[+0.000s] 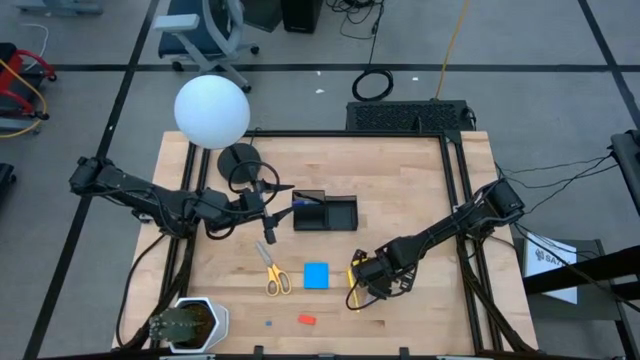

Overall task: Pick and place office supplies into organizer
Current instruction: Put the violet pen into the desk organizer

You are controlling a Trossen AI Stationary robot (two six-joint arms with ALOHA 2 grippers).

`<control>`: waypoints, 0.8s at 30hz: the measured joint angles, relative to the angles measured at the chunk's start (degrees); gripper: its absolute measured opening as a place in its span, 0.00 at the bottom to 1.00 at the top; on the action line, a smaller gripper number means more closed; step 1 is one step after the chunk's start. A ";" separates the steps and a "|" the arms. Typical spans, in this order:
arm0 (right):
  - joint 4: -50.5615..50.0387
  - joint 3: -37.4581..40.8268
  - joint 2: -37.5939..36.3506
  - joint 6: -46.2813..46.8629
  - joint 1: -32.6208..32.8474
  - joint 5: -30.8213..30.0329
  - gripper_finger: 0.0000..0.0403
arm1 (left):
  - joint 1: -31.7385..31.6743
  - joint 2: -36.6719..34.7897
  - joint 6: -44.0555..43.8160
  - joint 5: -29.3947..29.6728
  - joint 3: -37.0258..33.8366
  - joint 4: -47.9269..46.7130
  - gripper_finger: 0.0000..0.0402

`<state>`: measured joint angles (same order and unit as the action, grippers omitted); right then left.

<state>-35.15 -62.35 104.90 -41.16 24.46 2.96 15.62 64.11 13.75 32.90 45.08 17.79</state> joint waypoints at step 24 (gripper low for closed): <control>3.94 0.20 -16.02 -3.48 -6.95 -45.87 0.05 | -0.18 0.00 -5.91 0.00 0.00 0.71 0.56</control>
<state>-31.21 -62.15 88.88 -44.64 17.51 -42.90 15.43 64.11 7.84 32.90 45.08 18.50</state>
